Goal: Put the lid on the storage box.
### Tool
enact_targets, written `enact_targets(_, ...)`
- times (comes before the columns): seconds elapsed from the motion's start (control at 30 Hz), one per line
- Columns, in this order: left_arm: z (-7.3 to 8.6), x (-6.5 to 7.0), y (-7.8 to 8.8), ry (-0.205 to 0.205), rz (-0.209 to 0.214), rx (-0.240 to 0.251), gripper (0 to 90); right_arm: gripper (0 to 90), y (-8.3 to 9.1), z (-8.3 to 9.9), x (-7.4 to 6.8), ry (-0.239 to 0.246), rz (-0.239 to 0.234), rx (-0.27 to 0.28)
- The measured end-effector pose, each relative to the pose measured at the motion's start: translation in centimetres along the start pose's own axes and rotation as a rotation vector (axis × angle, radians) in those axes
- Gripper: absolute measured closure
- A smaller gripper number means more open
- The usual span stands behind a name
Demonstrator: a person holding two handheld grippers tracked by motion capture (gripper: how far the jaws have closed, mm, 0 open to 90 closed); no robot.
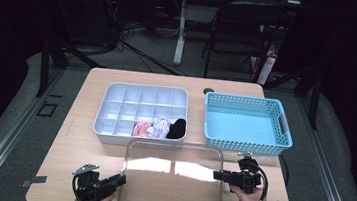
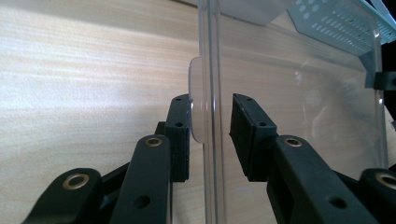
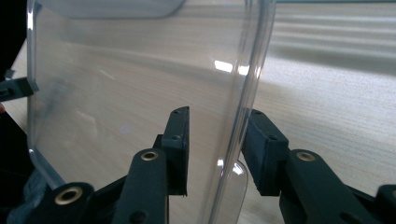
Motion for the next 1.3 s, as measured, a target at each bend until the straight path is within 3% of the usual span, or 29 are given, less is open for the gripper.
enact_targets(0.1, -0.3, 0.1, 0.3, -0.006, 0.003, 0.005, 69.5, 66.7, 0.5, -0.3, -0.4, -0.005, -0.018, 0.024)
enact_targets(0.4, -0.9, 0.5, 0.9, -0.021, -0.011, 0.001, 70.2, 67.7, 1.4, -0.9, -1.3, 0.023, 0.006, 0.050)
enact_targets(0.63, -1.3, 0.6, 1.2, -0.009, -0.008, -0.004, 70.6, 68.7, 2.0, -1.4, -1.8, 0.025, 0.007, 0.076)
enact_targets(0.77, -1.9, 0.7, 1.8, -0.026, -0.014, 0.014, 71.1, 70.0, 2.4, -1.8, -2.4, 0.033, -0.002, 0.085)
enact_targets(1.03, -2.5, 0.0, 2.3, -0.015, -0.023, 0.021, 71.1, 70.5, 2.4, -2.9, -3.8, 0.069, -0.003, 0.108)
enact_targets(1.3, -3.5, -0.7, 2.3, -0.043, -0.027, 0.005, 71.1, 70.4, 2.0, -4.3, -4.4, 0.096, 0.000, 0.119)
Point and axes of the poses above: each handheld gripper's, and its own axes: y roughly backward along the jaws, z roughly out of its underside, x roughly to its right, the point moved 9 cm from there along -y, roughly forward along the jaws, and after that the axes turned 2 degrees about -y, right-handed, at the moved point
